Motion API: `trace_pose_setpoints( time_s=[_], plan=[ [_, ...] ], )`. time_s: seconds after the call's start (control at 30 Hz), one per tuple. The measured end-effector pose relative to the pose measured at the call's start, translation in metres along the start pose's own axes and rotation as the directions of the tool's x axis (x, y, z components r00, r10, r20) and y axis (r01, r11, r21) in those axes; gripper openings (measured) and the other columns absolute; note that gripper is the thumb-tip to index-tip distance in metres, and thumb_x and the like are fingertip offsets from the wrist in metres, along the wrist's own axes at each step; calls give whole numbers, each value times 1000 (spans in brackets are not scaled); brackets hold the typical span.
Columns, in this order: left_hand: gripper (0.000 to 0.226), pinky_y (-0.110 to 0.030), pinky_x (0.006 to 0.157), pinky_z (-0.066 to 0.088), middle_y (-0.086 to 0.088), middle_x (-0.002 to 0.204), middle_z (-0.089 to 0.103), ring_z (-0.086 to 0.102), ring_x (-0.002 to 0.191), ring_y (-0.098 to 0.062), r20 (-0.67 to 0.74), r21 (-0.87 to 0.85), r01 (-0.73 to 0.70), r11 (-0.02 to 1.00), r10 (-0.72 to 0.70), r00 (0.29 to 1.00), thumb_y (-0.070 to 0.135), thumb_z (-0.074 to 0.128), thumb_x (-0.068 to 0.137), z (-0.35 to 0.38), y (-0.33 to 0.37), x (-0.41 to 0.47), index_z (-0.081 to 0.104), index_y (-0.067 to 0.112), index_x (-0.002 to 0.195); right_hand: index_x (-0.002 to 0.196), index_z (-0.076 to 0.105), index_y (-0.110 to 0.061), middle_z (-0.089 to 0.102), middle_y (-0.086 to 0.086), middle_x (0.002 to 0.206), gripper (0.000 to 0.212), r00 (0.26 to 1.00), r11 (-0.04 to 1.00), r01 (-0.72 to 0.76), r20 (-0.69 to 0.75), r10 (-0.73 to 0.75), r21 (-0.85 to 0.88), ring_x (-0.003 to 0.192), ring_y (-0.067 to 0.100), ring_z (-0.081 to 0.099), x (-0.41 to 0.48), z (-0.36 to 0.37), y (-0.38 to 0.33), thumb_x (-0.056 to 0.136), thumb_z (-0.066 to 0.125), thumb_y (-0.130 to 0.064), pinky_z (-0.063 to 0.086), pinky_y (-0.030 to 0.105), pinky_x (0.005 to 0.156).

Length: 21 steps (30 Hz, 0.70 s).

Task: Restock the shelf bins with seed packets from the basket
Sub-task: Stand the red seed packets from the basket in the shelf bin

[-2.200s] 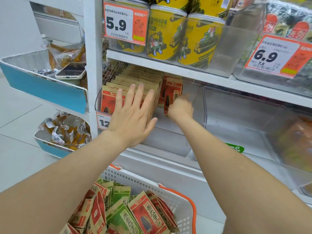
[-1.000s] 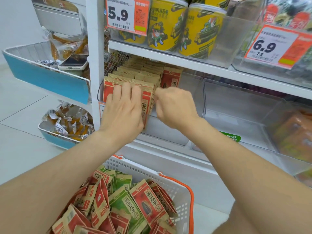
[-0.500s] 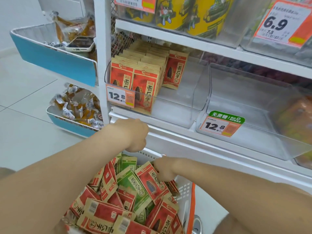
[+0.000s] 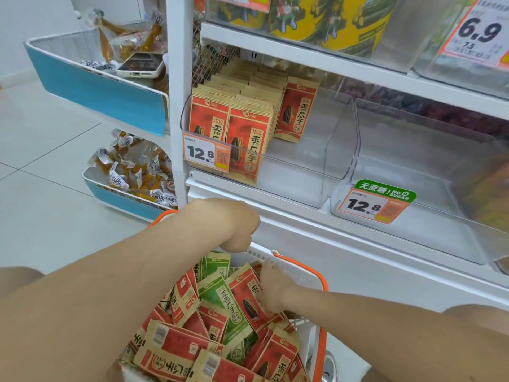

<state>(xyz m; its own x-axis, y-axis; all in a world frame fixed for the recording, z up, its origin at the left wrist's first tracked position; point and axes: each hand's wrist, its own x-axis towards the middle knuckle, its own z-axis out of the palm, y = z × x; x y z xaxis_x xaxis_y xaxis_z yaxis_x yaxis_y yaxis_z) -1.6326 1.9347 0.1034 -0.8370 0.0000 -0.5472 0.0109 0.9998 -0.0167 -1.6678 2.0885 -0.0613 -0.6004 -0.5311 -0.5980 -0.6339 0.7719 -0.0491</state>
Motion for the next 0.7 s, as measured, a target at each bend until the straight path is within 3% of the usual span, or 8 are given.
trace_pose_setpoints(
  time_s=[0.07,0.17,0.23,0.3,0.43,0.53,0.63,0.7],
  plan=[
    [34,-37,86,51,-12,137,59,64,116,-32,5,12,6,1000,-6,1000,22,44,108,0,0,0,59,16,138,108,54,-14,65,3,101,19,999,991,-9,-49,16,133,96,23,67,0,-4,0,97,68,-20,49,30,69],
    [37,-39,92,53,-13,140,57,62,120,-32,16,-6,25,1000,-25,1000,19,43,108,-1,1,0,56,16,142,73,50,-17,63,3,80,26,998,986,23,-67,-12,167,87,29,71,-1,-14,0,91,69,-18,54,34,66],
    [40,-41,90,56,-12,134,58,63,114,-31,6,-13,50,999,-50,999,14,45,106,-4,1,-1,53,14,144,77,51,-17,64,8,87,18,988,982,63,-153,-35,181,88,33,66,-7,-32,-5,92,62,-19,52,36,68],
    [41,-39,72,50,-9,112,52,59,95,-30,-68,-7,92,996,-93,993,9,48,102,-10,-1,-2,49,12,143,91,58,-16,68,12,99,4,964,954,98,-266,-21,283,94,35,65,-13,-55,-7,92,57,-20,51,36,73],
    [31,-39,67,43,-5,98,42,55,91,-32,-305,-20,213,977,-209,929,14,47,104,-25,-6,-9,45,12,135,114,64,-16,73,10,106,22,899,866,226,-438,-9,446,100,31,67,-42,-111,-5,97,49,-16,56,39,81],
    [25,-43,70,43,-8,94,49,64,97,-40,-530,-155,190,970,-244,812,32,33,111,-30,-11,-9,41,12,123,120,66,-20,74,8,104,26,782,836,356,-623,-23,417,105,31,65,-65,-144,-1,104,45,-17,53,40,85],
    [29,-44,65,45,-8,86,58,62,81,-41,-712,-391,22,920,-317,627,45,26,112,-38,-11,-9,36,18,112,111,71,-22,73,-2,86,29,635,786,487,-772,-21,380,87,23,66,-83,-166,1,108,44,-15,48,36,74],
    [35,-48,67,51,-8,88,63,63,79,-40,-770,-466,-42,884,-382,511,48,24,112,-47,-11,-8,42,18,111,117,75,-25,75,-7,87,30,570,740,541,-821,27,400,85,16,69,-89,-174,2,109,47,-16,52,34,77]
  ],
)
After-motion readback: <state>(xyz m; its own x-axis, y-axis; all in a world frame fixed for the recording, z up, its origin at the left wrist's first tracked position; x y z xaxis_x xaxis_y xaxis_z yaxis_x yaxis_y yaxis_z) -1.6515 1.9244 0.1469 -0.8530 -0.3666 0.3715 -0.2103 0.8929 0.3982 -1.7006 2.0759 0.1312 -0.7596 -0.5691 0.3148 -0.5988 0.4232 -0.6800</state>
